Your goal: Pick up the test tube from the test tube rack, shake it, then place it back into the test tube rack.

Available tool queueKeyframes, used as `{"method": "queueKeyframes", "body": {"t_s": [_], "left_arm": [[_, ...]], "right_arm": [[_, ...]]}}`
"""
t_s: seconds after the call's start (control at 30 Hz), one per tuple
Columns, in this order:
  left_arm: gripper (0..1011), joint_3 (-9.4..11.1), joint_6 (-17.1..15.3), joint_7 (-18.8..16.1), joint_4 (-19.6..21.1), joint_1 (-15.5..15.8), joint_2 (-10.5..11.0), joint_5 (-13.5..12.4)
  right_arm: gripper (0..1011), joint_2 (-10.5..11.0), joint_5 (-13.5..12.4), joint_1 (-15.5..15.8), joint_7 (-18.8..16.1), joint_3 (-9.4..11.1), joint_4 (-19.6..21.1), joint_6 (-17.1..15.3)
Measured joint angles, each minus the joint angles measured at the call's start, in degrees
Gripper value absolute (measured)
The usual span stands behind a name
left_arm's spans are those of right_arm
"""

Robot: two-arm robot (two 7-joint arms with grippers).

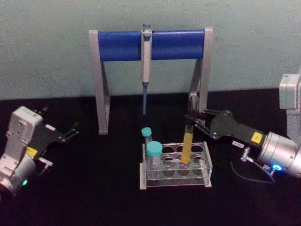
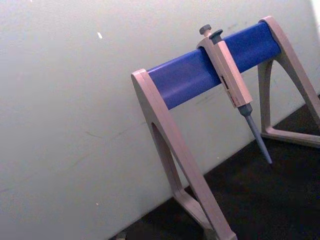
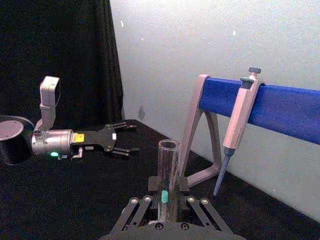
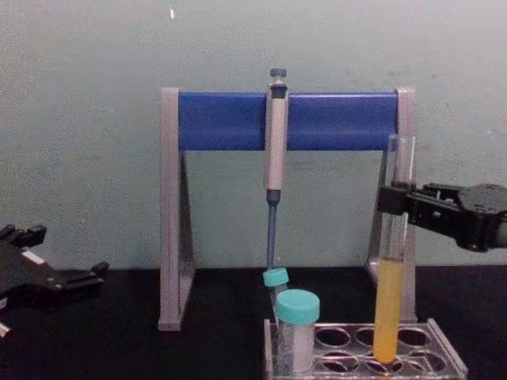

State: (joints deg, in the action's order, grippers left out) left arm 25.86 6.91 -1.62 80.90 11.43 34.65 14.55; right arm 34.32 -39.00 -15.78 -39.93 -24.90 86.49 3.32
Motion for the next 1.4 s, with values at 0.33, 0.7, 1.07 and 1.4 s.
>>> {"method": "queueKeyframes", "body": {"t_s": [0.33, 0.7, 1.07, 1.4], "left_arm": [[1001, 0.00, 0.00, 0.00, 0.00, 0.00, 0.00, 0.00], [1001, 0.00, 0.00, 0.00, 0.00, 0.00, 0.00, 0.00], [1001, 0.00, 0.00, 0.00, 0.00, 0.00, 0.00, 0.00], [1001, 0.00, 0.00, 0.00, 0.00, 0.00, 0.00, 0.00]], "right_arm": [[232, 1.31, 0.76, 1.38, 2.01, 1.04, 1.80, 0.05], [232, 2.37, 1.70, 2.74, 3.72, 2.14, 3.01, -0.66], [232, 2.47, 2.72, 2.89, 4.03, 2.03, 2.69, -1.75], [232, 2.07, 3.13, 2.99, 3.41, 1.57, 1.36, -1.80]]}}
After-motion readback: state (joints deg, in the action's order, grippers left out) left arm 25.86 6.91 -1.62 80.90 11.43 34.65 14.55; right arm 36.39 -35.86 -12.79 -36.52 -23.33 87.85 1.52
